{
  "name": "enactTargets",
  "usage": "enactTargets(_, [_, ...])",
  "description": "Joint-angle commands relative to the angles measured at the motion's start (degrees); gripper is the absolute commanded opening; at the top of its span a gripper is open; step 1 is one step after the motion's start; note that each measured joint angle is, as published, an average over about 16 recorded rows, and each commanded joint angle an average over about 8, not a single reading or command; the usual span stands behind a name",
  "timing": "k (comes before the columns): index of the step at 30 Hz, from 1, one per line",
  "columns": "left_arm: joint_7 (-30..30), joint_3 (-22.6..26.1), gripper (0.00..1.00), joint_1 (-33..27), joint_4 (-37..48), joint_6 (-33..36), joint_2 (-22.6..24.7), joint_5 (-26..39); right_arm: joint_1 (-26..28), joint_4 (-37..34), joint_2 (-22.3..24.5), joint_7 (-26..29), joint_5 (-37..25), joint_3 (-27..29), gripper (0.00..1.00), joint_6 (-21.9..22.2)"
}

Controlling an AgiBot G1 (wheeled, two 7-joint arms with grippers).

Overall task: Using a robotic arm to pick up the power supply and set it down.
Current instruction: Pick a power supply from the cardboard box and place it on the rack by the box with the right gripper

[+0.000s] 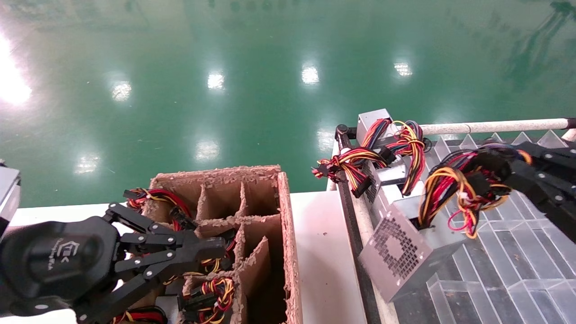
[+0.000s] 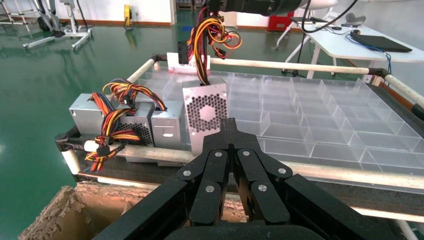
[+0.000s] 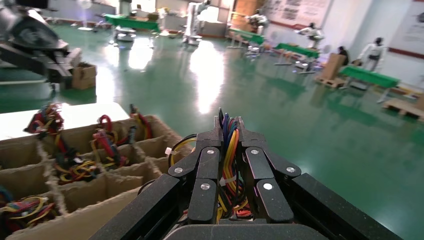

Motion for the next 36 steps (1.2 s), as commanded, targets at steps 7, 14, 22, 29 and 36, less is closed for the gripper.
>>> enactTargets(7, [0.00,0.00,0.00,0.00,0.00,0.00,0.00,0.00,-11.73,0.13,-4.37,-4.14,1.79,10.79,0.00,1.95])
enactTargets(14, [0.00,0.01,0.00,0.00,0.00,0.00,0.00,0.00,-20.67,2.27,-7.72,-4.64,0.63,18.99,0.00,5.95])
enactTargets(22, [0.01,0.01,0.00,0.00,0.00,0.00,0.00,-0.01,-24.53,2.90,-6.99,-2.65,-0.68,21.44,0.00,8.27])
enactTargets(29, [0.01,0.01,0.00,0.00,0.00,-0.01,-0.01,-0.01,-24.10,3.11,-4.37,-1.19,-0.62,20.56,0.00,7.27])
enactTargets(36, [0.01,0.02,0.00,0.00,0.00,-0.01,-0.01,-0.01,-22.22,3.18,-1.65,-0.63,-0.01,17.85,0.00,6.99])
